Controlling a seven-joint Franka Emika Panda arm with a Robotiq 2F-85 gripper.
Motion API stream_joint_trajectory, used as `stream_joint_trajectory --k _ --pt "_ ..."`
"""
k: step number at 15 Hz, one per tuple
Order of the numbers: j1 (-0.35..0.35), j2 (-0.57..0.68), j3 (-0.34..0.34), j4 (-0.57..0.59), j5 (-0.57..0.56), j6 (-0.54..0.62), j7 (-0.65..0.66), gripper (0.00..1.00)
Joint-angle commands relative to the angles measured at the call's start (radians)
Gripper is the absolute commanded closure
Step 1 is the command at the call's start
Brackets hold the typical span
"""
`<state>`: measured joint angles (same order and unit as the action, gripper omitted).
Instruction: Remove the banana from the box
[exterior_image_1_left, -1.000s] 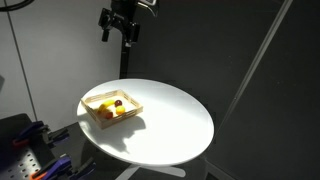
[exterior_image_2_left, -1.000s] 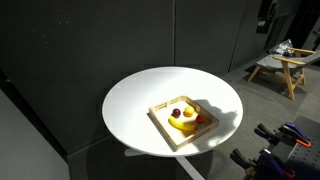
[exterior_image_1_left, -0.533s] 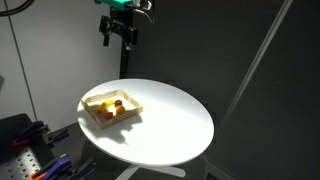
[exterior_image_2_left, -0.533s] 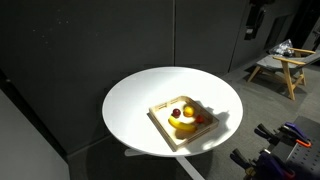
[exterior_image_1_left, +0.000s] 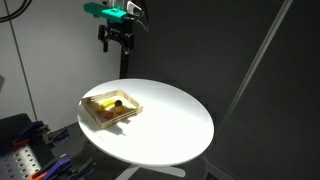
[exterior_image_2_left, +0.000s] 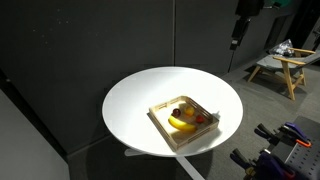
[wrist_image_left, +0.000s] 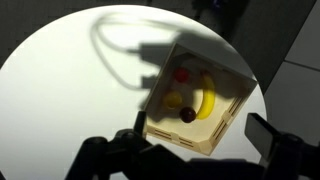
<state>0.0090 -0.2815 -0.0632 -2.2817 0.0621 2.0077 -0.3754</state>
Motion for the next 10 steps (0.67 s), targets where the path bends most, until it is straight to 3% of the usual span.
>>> stream_joint_trajectory --k 1,10 --pt "0.011 0.017 0.027 -0.03 -0.034 0.089 0.037 0.0" --pt "0.032 0.117 0.077 -0.081 -0.076 0.25 0.098 0.0"
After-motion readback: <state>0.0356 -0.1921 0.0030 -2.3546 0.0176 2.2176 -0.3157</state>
